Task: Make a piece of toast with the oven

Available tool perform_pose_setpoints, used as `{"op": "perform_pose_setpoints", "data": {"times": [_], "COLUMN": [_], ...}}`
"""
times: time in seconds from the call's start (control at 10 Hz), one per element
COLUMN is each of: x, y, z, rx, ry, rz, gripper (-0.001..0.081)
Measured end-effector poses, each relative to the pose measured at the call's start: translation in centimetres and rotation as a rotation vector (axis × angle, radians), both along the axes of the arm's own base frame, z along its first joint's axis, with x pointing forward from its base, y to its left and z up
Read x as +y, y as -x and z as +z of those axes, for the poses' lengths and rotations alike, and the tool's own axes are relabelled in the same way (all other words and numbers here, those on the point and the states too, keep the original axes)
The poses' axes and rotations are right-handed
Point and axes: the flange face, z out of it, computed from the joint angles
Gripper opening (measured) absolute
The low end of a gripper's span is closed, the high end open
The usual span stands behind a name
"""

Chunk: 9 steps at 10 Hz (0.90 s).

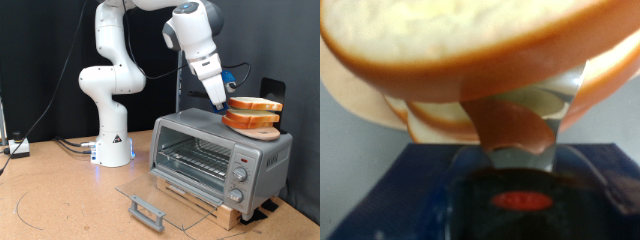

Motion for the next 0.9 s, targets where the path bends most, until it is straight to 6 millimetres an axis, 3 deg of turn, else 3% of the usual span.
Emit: {"op": "perform_pose_setpoints", "data": {"times": [0.3,0.9], "x": [-0.7,-4.1], "y": [0.1,-0.5], "z": [0.7,1.5], "rx": [-0.01,0.028], "ry": [-0.054,-0.034], "rz": [-0.033,-0.101], "gripper": [0.0396,0.0396]}}
